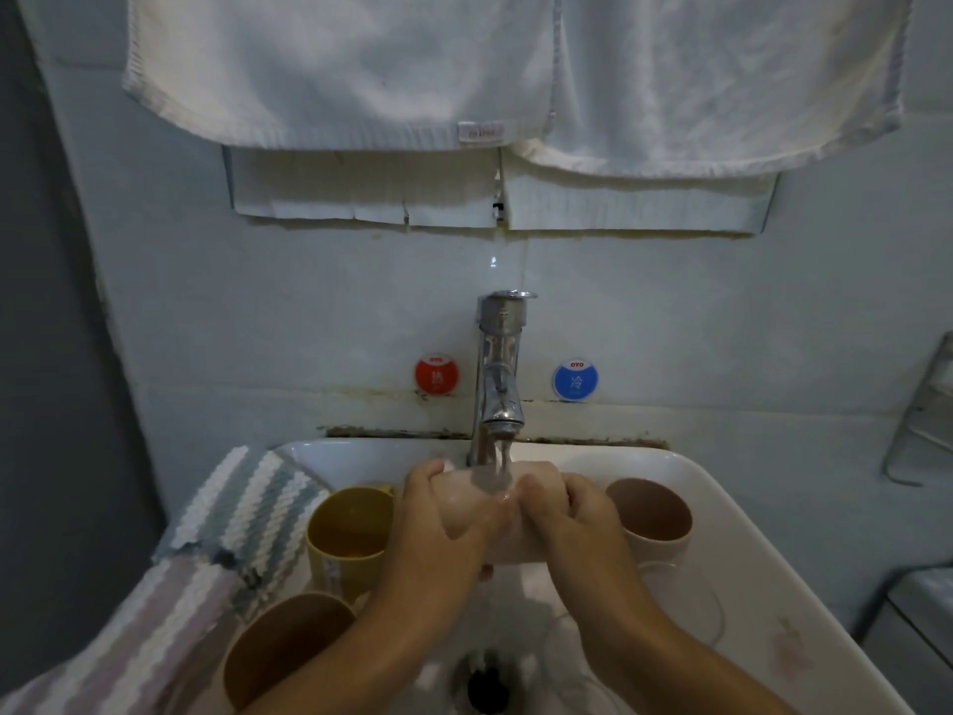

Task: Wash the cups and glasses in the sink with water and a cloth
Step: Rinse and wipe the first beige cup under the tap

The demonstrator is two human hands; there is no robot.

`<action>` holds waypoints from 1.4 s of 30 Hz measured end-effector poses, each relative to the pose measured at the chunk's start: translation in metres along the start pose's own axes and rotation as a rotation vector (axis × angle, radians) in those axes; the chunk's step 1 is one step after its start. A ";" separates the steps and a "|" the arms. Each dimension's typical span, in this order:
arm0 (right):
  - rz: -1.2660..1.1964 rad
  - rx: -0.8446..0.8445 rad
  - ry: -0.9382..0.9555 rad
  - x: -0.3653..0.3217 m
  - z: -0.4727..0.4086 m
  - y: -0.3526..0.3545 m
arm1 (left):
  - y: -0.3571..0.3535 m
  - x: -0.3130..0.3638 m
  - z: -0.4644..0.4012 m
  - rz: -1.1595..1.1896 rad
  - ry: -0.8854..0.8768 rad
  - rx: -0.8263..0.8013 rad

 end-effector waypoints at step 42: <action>-0.065 0.059 -0.155 0.005 -0.005 0.007 | 0.000 0.001 -0.001 0.163 0.093 -0.012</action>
Point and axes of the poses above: each hand's wrist, its own z-axis away from the middle knuckle, its own y-axis out of the back of the hand, x = y × z, the point moved 3 cm from there along -z, towards the middle knuckle, and after that the axes turned 1 degree about z, right-handed, at the moved point
